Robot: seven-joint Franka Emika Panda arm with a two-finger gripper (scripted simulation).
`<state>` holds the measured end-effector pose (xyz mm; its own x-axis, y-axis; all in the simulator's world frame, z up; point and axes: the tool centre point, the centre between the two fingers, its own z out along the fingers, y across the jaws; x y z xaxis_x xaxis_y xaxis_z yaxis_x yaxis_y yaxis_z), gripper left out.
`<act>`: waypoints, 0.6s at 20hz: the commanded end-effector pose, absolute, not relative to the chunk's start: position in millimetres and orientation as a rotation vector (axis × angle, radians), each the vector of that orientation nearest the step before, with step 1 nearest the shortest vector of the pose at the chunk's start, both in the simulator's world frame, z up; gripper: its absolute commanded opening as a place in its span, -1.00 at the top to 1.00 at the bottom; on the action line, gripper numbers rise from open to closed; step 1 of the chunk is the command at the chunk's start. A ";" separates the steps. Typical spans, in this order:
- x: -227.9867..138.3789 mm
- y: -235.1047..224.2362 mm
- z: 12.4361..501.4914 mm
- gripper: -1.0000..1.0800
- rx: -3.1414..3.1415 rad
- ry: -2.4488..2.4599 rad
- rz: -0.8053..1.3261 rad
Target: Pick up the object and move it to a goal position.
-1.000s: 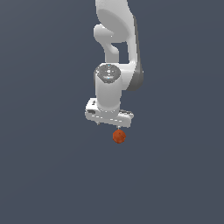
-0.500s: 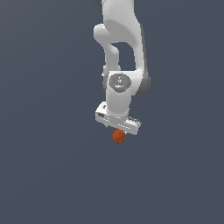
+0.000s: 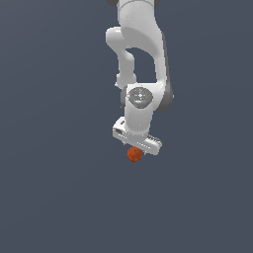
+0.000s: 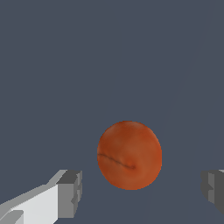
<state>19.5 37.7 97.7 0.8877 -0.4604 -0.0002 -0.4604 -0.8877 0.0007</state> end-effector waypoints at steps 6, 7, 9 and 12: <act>19.4 38.2 90.9 -0.92 3.051 -0.749 -0.001; 19.3 38.4 87.3 -0.92 3.051 -0.749 -0.001; 19.0 38.4 77.9 -0.92 3.050 -0.750 0.000; 18.4 38.1 61.0 -0.92 3.050 -0.753 0.000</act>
<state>19.0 38.2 69.4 0.8854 -0.4649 0.0004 -0.4649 -0.8854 -0.0001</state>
